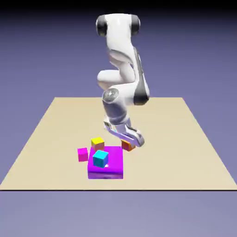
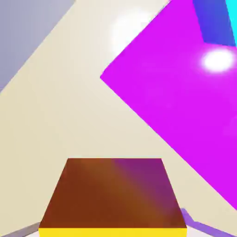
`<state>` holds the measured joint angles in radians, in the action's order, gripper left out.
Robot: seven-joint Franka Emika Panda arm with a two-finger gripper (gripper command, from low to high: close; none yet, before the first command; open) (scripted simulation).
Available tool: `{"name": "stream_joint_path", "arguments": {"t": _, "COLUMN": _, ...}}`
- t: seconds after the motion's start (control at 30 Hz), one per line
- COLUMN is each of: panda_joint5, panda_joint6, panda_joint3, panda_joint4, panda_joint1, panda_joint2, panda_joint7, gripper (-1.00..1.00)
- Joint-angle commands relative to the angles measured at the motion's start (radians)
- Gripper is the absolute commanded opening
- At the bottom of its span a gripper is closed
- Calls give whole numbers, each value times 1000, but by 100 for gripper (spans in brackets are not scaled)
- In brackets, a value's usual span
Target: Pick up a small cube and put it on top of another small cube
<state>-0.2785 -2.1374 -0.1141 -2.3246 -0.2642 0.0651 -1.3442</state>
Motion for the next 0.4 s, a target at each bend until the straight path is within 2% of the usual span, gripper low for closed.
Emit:
{"name": "stream_joint_path", "arguments": {"t": 0.0, "panda_joint5": 24, "panda_joint6": 34, "panda_joint3": 30, "panda_joint4": 36, "panda_joint1": -7, "panda_joint2": 5, "panda_joint7": -2, "gripper": -100}}
{"name": "stream_joint_path", "arguments": {"t": 0.1, "panda_joint5": 56, "panda_joint6": 86, "panda_joint3": 77, "panda_joint4": 92, "panda_joint1": -41, "panda_joint2": 12, "panda_joint7": -3, "gripper": -100}}
{"name": "stream_joint_path", "arguments": {"t": 0.27, "panda_joint5": 28, "panda_joint6": -90, "panda_joint3": 62, "panda_joint4": 10, "panda_joint1": -28, "panda_joint2": 105, "panda_joint7": 19, "gripper": -100}}
{"name": "stream_joint_path", "arguments": {"t": 0.3, "panda_joint5": 28, "panda_joint6": -90, "panda_joint3": 62, "panda_joint4": 10, "panda_joint1": -28, "panda_joint2": 105, "panda_joint7": 19, "gripper": 100}}
{"name": "stream_joint_path", "arguments": {"t": 0.37, "panda_joint5": 35, "panda_joint6": -46, "panda_joint3": 66, "panda_joint4": 30, "panda_joint1": -31, "panda_joint2": 82, "panda_joint7": 14, "gripper": 100}}
